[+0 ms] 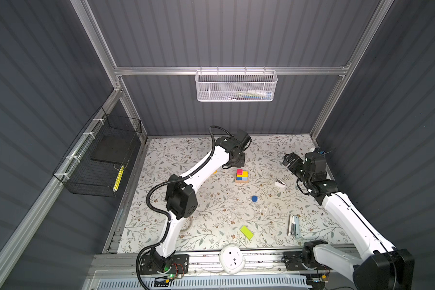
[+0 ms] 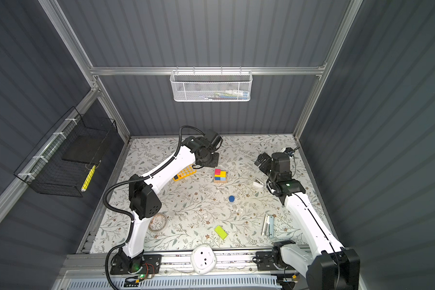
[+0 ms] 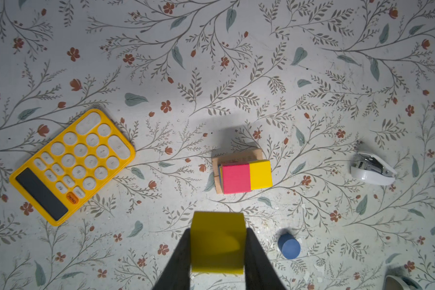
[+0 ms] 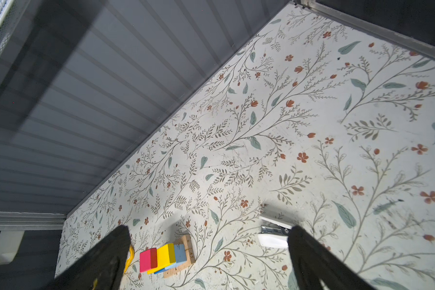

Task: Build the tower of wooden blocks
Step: 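Lift the yellow cube with the left gripper toward the block stack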

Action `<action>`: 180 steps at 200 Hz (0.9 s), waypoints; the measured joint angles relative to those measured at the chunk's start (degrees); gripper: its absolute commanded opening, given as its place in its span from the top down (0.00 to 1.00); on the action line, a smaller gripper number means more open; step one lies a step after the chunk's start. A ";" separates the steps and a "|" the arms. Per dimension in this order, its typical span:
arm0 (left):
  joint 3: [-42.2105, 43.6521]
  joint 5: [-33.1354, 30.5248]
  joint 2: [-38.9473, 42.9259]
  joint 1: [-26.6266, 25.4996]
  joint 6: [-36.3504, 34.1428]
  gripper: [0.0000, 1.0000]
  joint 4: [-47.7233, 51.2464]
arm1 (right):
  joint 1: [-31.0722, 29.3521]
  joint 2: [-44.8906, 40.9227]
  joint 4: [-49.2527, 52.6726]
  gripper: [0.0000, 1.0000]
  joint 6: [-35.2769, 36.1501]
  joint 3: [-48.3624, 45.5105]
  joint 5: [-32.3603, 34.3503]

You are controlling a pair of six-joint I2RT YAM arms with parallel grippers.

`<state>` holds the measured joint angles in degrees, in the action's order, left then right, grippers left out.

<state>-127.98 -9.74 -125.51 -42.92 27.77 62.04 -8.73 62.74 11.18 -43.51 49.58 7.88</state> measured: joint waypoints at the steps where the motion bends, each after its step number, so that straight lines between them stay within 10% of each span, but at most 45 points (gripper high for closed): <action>1: -0.07 0.00 -0.07 -0.04 0.00 0.75 0.00 | 0.02 0.00 0.00 0.01 0.00 0.00 0.00; 180: -5.16 4.11 -9.81 -4.22 0.55 0.78 -3.37 | 2.69 1.55 -0.92 0.01 -0.02 -0.07 -2.45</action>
<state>-133.14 -5.63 -135.33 -47.13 28.32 58.67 -6.04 64.29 10.26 -43.53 49.52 5.43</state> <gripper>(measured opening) 0.316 0.992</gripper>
